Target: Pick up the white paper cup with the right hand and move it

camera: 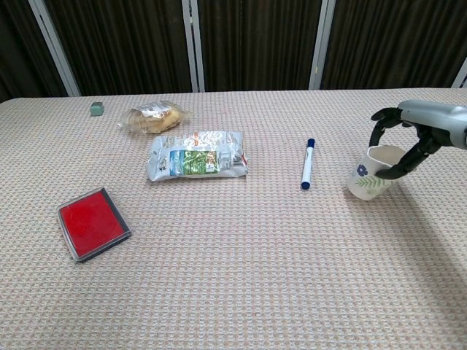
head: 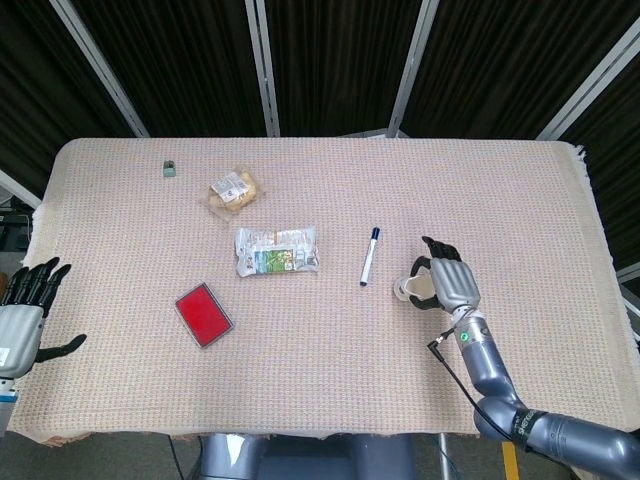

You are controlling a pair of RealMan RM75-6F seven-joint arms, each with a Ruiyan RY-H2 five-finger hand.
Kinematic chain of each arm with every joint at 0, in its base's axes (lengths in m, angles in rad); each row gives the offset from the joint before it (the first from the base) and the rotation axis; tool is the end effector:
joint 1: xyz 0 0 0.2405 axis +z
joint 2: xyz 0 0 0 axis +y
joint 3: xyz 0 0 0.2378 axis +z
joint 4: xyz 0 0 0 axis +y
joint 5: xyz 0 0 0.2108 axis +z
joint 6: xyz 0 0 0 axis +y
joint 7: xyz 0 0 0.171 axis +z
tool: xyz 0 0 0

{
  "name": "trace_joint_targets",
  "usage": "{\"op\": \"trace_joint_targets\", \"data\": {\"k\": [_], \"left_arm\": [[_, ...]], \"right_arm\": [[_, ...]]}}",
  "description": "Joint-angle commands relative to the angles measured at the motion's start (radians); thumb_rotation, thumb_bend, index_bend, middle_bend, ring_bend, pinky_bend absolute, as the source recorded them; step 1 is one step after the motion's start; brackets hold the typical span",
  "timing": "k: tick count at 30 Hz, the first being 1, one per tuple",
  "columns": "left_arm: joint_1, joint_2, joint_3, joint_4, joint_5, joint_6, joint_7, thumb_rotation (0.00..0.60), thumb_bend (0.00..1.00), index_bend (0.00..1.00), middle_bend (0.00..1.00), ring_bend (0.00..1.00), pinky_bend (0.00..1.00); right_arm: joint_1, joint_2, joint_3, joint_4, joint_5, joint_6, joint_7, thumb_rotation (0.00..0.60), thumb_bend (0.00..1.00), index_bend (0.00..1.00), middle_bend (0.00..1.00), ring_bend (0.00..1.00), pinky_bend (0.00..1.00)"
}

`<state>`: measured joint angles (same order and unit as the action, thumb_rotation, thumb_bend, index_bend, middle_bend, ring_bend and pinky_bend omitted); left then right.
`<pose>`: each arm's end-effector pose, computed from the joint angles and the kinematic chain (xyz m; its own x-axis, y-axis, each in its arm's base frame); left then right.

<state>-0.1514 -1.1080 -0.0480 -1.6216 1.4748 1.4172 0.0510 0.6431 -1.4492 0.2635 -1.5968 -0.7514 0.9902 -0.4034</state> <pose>-0.2881 0.2254 0.1435 0.4427 0.0431 0.8956 0.8963 -0.0479 -0.4408 -0.1874 -0.3582 0.0119 0.2377 -0.3341 0.9121 -0.9668 0.0092 0.2554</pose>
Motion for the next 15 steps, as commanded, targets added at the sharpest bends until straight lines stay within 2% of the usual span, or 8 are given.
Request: {"op": "trace_joint_targets", "data": {"k": [1, 11, 14, 15], "left_arm": [[-0.001, 0.001, -0.001, -0.001, -0.002, -0.003, 0.001, 0.600, 0.10, 0.00, 0.00, 0.00, 0.00], [-0.003, 0.002, 0.000, -0.004, -0.004, -0.005, 0.002, 0.600, 0.10, 0.00, 0.00, 0.00, 0.00], [-0.003, 0.002, 0.000, -0.003, -0.003, -0.004, 0.002, 0.600, 0.10, 0.00, 0.00, 0.00, 0.00], [-0.003, 0.002, 0.000, -0.004, -0.003, -0.004, 0.003, 0.600, 0.10, 0.00, 0.00, 0.00, 0.00]], "right_arm": [[0.011, -0.011, -0.006, 0.033, 0.027, -0.007, -0.006, 0.600, 0.15, 0.45, 0.00, 0.00, 0.00], [0.022, -0.005, -0.027, 0.135, 0.117, -0.018, -0.042, 0.600, 0.15, 0.44, 0.00, 0.00, 0.00], [0.022, 0.000, -0.032, 0.149, 0.147, -0.013, -0.059, 0.600, 0.15, 0.35, 0.00, 0.00, 0.00], [0.022, 0.002, -0.033, 0.151, 0.154, -0.012, -0.064, 0.600, 0.15, 0.29, 0.00, 0.00, 0.00]]}}
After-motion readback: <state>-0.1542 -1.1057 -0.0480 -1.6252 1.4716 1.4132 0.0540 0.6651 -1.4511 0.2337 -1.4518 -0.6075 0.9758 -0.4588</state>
